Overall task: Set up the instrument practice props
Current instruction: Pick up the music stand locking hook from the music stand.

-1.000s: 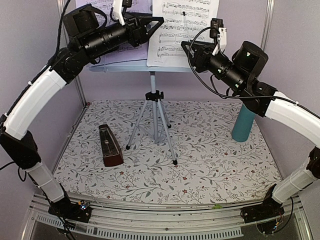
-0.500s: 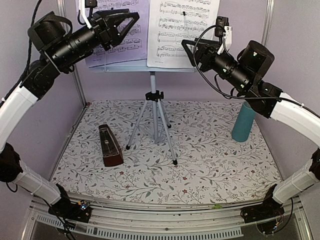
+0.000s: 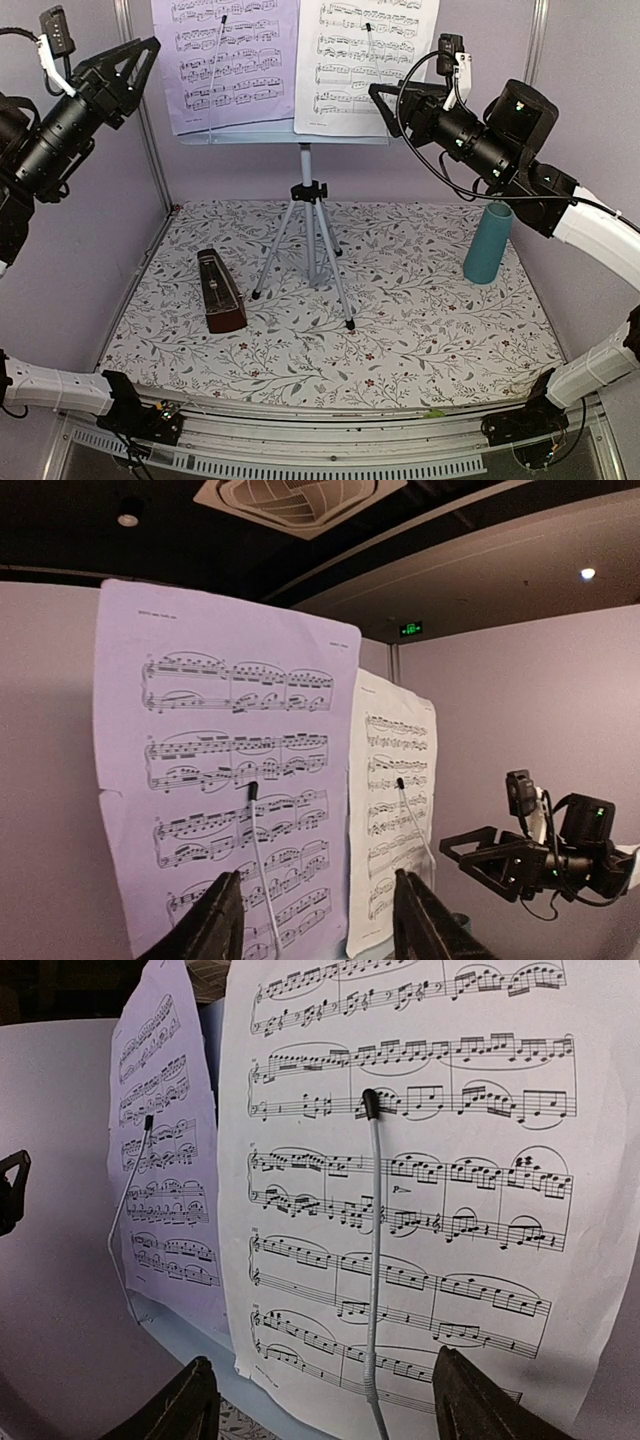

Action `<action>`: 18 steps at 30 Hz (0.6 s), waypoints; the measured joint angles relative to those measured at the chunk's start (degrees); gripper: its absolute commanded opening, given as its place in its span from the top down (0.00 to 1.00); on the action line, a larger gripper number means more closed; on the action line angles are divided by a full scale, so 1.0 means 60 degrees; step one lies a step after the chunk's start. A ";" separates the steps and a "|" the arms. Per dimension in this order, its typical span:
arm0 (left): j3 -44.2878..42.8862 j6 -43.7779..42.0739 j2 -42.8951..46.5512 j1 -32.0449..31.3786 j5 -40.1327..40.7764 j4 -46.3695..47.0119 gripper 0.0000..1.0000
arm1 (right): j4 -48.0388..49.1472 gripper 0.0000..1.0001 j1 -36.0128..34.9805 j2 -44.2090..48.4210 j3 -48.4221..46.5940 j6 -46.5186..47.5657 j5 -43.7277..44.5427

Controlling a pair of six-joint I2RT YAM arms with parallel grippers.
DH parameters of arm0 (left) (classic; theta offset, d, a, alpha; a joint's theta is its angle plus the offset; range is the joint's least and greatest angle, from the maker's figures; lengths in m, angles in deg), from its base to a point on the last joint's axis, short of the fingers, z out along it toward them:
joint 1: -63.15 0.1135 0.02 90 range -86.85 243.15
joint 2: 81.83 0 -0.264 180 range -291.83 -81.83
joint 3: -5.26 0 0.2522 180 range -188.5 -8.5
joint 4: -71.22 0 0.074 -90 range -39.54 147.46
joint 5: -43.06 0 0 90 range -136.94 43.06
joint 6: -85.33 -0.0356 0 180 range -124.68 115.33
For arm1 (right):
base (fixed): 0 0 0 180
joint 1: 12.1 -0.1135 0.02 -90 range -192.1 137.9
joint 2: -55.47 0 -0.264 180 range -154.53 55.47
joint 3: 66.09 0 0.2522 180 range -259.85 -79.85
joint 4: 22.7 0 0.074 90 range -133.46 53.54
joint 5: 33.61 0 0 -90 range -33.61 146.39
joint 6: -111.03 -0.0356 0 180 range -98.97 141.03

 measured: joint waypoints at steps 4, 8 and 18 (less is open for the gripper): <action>-0.0189 -0.0051 0.0204 0.0543 0.0667 -0.0087 0.44 | -0.0280 0.23 -0.0004 0.0215 0.0040 0.0033 0.0066; -0.0601 0.0157 -0.0106 0.1953 0.0280 -0.0433 0.45 | -0.0608 0.23 0.0000 0.0412 0.0051 0.0033 0.0084; -0.1096 0.1435 -0.1679 0.5934 -0.4116 -0.0739 0.54 | -0.1300 0.23 -0.0991 -0.0069 -0.0943 0.0361 -0.0040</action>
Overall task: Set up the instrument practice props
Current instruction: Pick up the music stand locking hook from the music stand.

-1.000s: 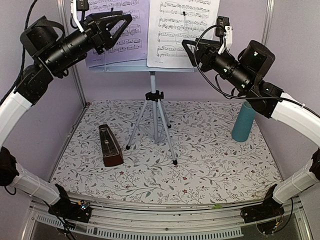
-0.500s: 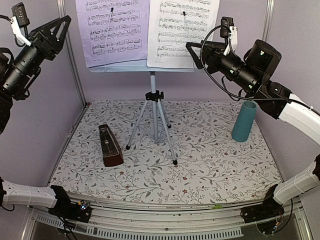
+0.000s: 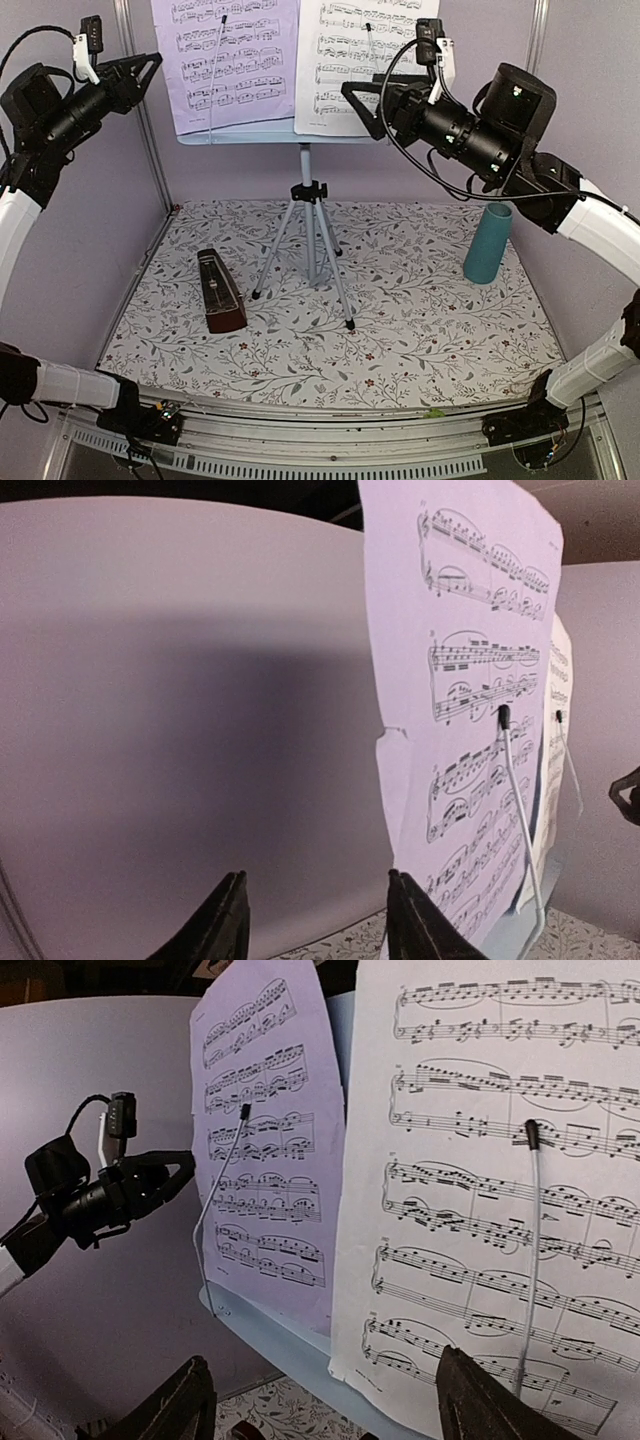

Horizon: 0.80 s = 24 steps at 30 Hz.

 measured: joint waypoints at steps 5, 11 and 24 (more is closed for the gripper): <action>0.0047 0.0590 -0.0087 0.0820 -0.1785 0.0361 0.54 | 0.0095 0.24 -0.0856 -0.1388 -0.1290 0.0401 -0.0062; 0.0131 0.0903 0.0087 0.1213 -0.3056 0.0634 0.53 | 0.0200 0.25 -0.1297 -0.3133 -0.2422 0.0739 -0.0007; -0.0335 0.0940 -0.0295 0.1351 -0.4164 0.0455 0.60 | 0.1519 0.31 -0.1421 -0.4663 -0.3595 0.0860 -0.0055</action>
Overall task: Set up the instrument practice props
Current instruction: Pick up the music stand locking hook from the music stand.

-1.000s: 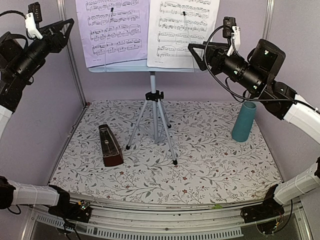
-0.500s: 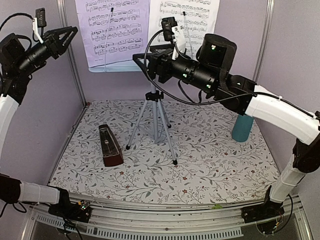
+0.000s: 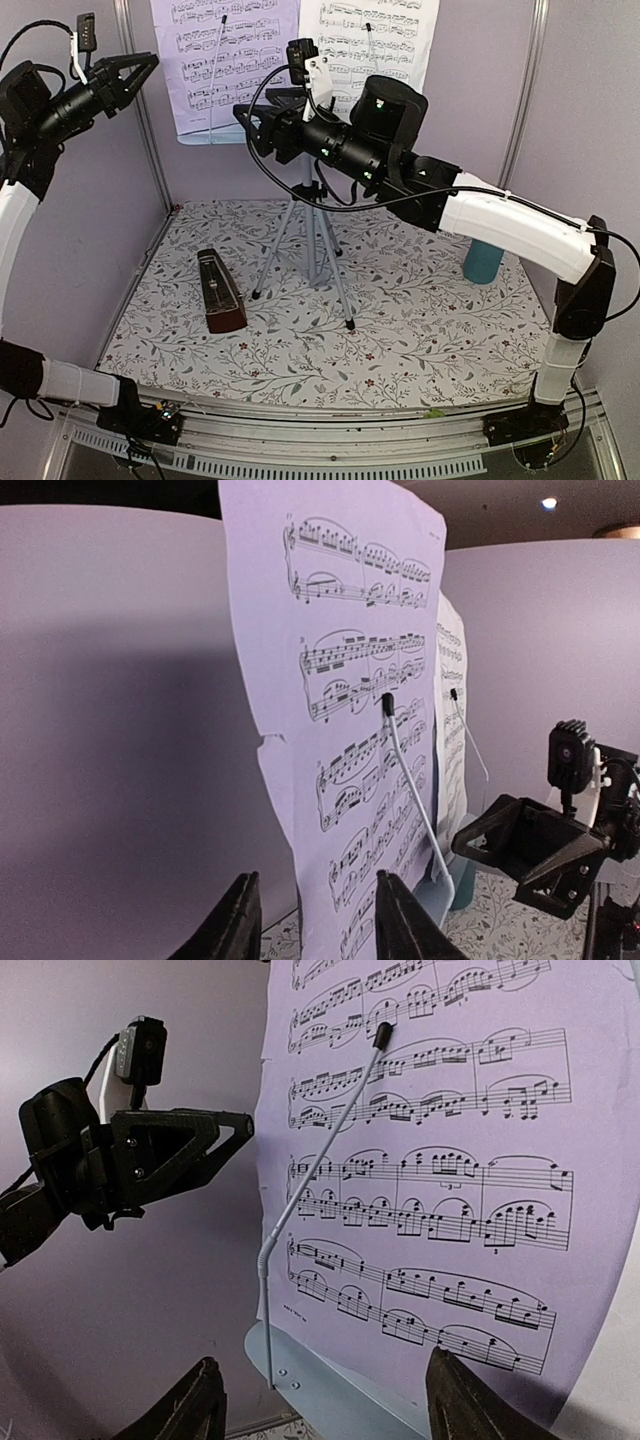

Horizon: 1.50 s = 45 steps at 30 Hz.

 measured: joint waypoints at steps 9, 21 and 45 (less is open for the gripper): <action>-0.0641 -0.0149 -0.0379 0.0000 0.0047 -0.0466 0.60 | 0.0739 0.35 -0.0044 -0.1749 -0.1716 0.0120 -0.0361; -0.0022 -0.0481 0.0565 0.0007 0.0382 -0.1198 0.61 | 0.0892 0.37 -0.0353 -0.2280 -0.2040 0.0361 -0.0492; 0.0798 -0.1472 0.1548 -0.2422 0.3880 -0.2116 0.60 | 0.0517 0.36 -0.0401 -0.0168 0.0696 0.0324 -0.0062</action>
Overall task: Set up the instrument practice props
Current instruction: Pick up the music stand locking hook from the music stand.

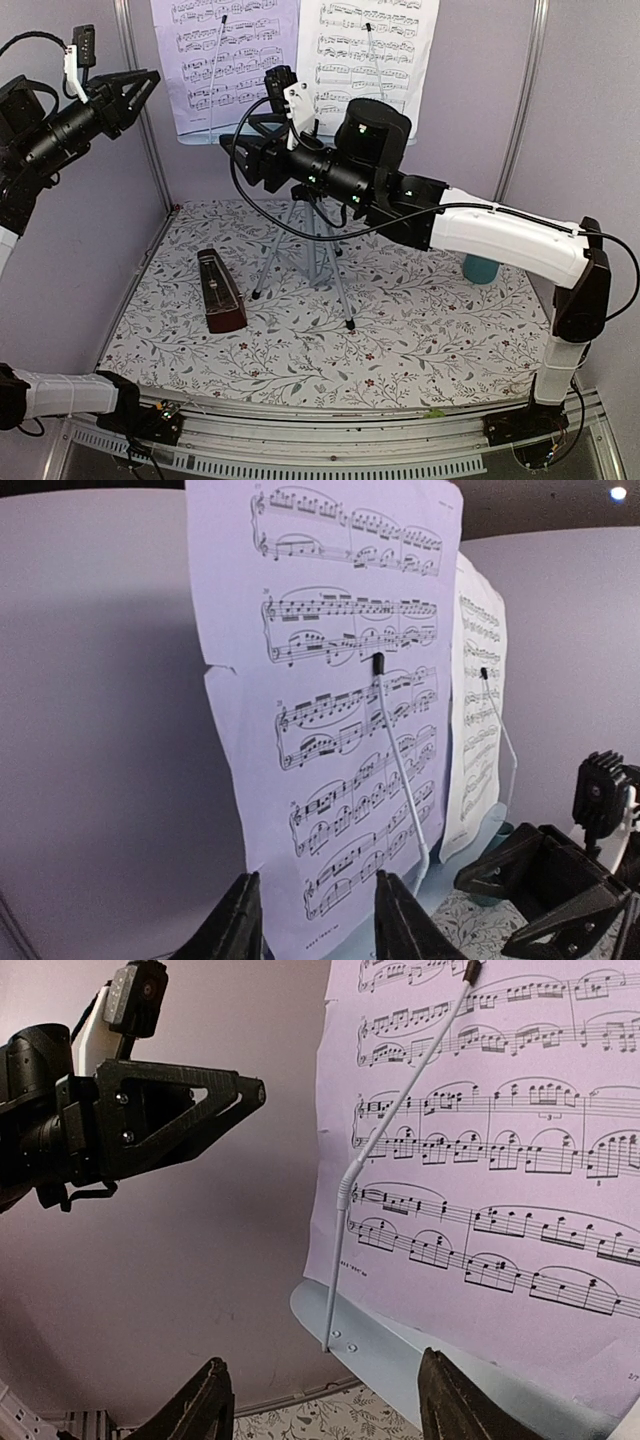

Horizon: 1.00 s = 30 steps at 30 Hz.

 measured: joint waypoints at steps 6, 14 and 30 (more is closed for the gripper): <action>-0.0750 -0.0080 -0.0641 0.0029 0.0521 0.0175 0.60 | -0.0135 0.33 0.0000 -0.0007 -0.0565 0.0193 -0.0007; -0.1752 -0.0087 -0.1523 0.0346 0.0270 0.0175 0.60 | -0.0131 0.30 0.0011 -0.0692 -0.1905 0.0401 -0.0058; -0.2670 0.0004 -0.2164 0.1151 -0.0984 -0.0084 0.64 | 0.0051 0.55 0.0313 -0.2827 -0.3810 0.0408 -0.0849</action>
